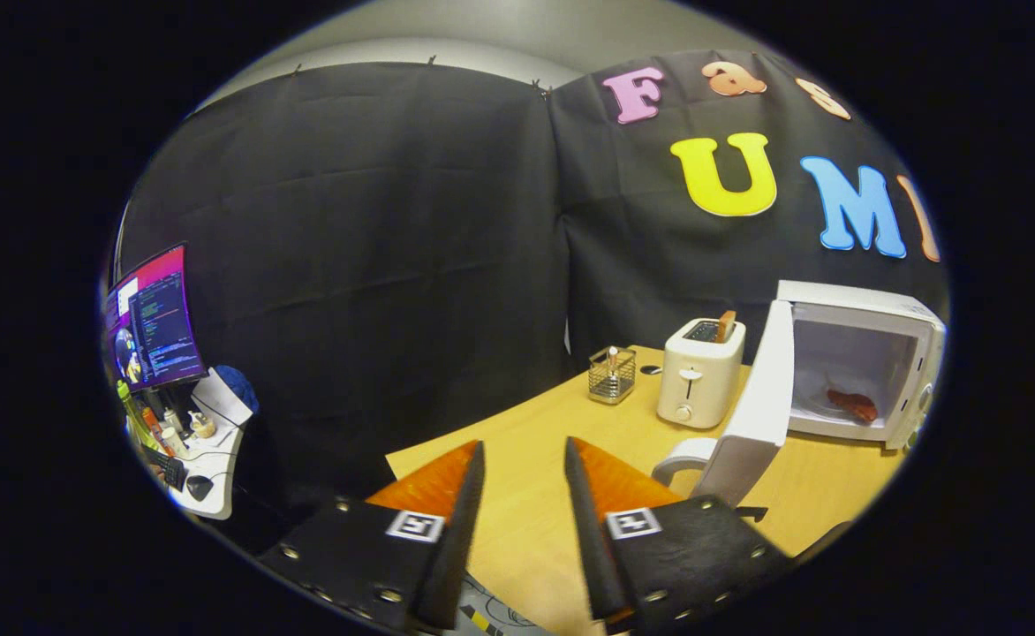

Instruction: Open the microwave, put the food inside, and close the microwave door.

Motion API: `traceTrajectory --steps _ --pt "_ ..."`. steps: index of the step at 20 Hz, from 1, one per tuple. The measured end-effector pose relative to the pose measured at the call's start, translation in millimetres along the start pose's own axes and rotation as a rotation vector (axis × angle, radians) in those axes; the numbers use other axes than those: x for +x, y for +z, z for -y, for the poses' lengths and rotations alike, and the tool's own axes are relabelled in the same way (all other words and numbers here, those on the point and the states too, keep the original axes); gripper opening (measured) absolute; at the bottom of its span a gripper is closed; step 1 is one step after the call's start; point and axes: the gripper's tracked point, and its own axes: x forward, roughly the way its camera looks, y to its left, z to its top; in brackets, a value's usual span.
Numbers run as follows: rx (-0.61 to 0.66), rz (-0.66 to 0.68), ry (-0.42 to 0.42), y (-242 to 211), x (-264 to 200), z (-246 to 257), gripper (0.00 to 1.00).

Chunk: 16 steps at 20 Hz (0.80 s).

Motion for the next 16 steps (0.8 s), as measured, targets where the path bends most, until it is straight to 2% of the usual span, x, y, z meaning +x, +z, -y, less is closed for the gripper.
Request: traceTrajectory --steps 1,2,3,4,5,6,9,10,13,16 --pt "0.007 -0.02 0.001 -7 4 2 0.35" --pt "0.011 -0.042 -0.002 -15 9 5 0.3" --pt "0.014 -0.068 -0.001 -21 12 8 0.31" --pt "0.006 -0.076 -0.066 -25 16 23 0.31" --pt "0.007 -0.073 -0.113 -25 10 40 0.19" --pt "0.036 -0.088 -0.108 -26 12 45 0.08" --pt "0.095 -0.099 -0.124 -30 10 59 0.08" --pt "0.105 -0.099 -0.118 -32 18 59 0.01" --pt "0.055 -0.096 -0.131 -33 -2 68 0.01" --pt "0.058 -0.108 -0.139 -40 -17 82 0.01"
